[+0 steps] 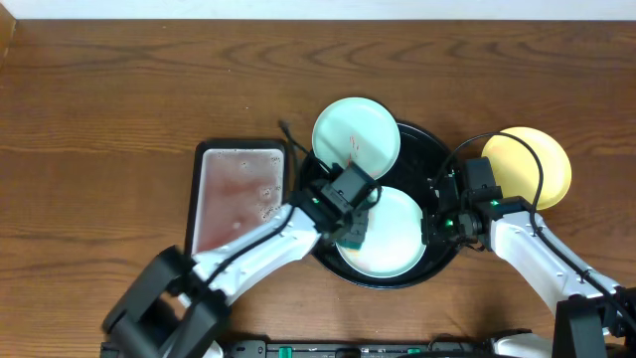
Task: Clean dirty plates on tray and stack at the side
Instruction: 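Scrub the green plate with the sponge in the left gripper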
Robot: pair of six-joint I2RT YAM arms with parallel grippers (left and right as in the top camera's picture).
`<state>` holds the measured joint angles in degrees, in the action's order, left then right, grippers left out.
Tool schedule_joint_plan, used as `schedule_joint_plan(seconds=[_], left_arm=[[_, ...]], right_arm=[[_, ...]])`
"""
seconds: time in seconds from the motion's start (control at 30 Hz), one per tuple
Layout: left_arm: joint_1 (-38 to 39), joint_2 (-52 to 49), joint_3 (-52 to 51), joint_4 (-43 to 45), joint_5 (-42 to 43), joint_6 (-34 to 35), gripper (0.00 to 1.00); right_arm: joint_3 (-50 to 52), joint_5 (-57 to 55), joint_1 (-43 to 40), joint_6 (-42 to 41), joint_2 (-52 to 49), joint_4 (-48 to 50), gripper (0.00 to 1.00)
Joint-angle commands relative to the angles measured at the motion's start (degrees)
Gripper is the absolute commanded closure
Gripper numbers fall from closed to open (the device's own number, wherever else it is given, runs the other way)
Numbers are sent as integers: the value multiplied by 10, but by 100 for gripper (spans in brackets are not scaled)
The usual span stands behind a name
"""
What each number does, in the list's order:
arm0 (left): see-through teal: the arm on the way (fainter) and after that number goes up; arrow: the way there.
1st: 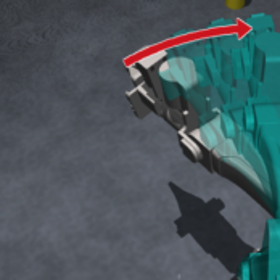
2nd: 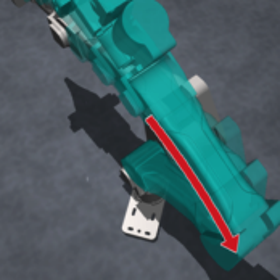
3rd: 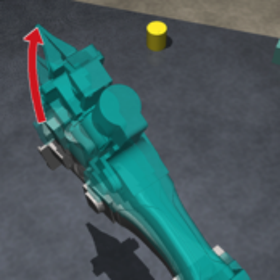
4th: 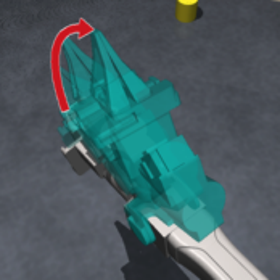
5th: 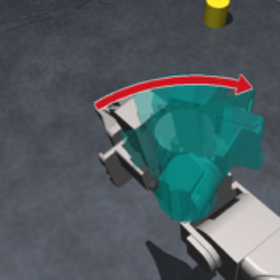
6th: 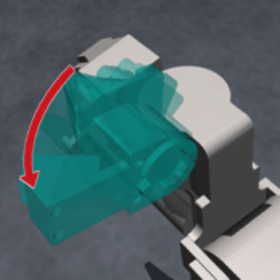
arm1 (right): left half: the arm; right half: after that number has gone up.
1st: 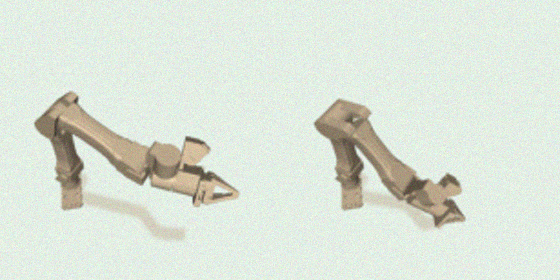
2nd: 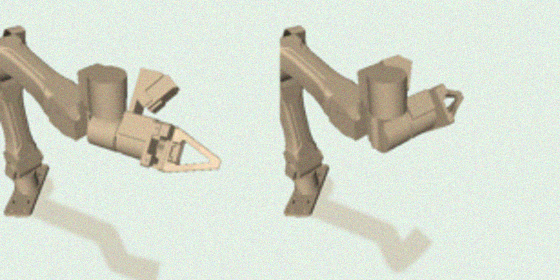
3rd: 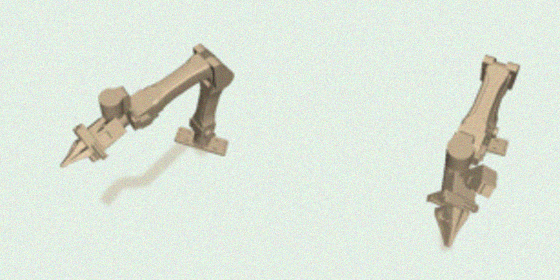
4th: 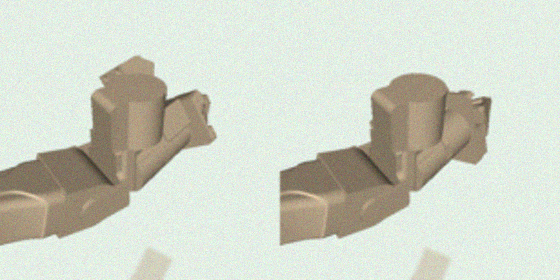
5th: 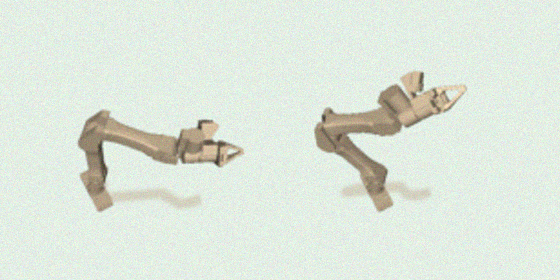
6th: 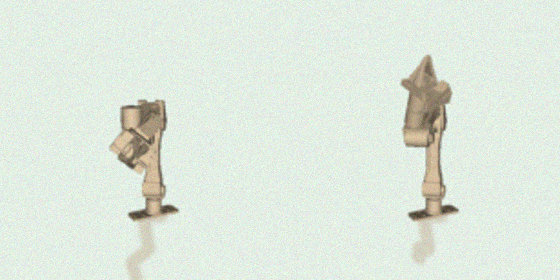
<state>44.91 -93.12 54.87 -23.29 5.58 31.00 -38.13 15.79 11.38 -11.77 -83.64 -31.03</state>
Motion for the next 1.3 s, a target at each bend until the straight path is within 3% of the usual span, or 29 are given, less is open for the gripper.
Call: schedule_joint_plan(seconds=[0.0,0.37,0.53,0.77,0.93,1.13,1.2,1.27], left_arm=[[1,45,-3,15,-10,-16,93],[64,-37,-3,152,26,8,92],[67,-87,-3,162,25,-2,92],[39,-72,-1,52,-26,-39,93],[5,12,14,-14,7,-80,92],[-59,115,14,-47,8,-81,92],[-103,128,14,-69,3,-81,92],[-151,126,14,-91,4,-94,92]], right_arm=[[-1,-18,1,-7,0,-1,99],[-1,-18,1,-7,0,0,99],[-1,-18,1,-7,0,-1,99],[-1,-19,1,-7,0,-1,99],[-1,-35,1,-20,0,0,99],[-1,-36,1,-19,0,10,98],[-1,-35,1,-19,0,17,87],[-1,-35,1,-19,0,21,84]])
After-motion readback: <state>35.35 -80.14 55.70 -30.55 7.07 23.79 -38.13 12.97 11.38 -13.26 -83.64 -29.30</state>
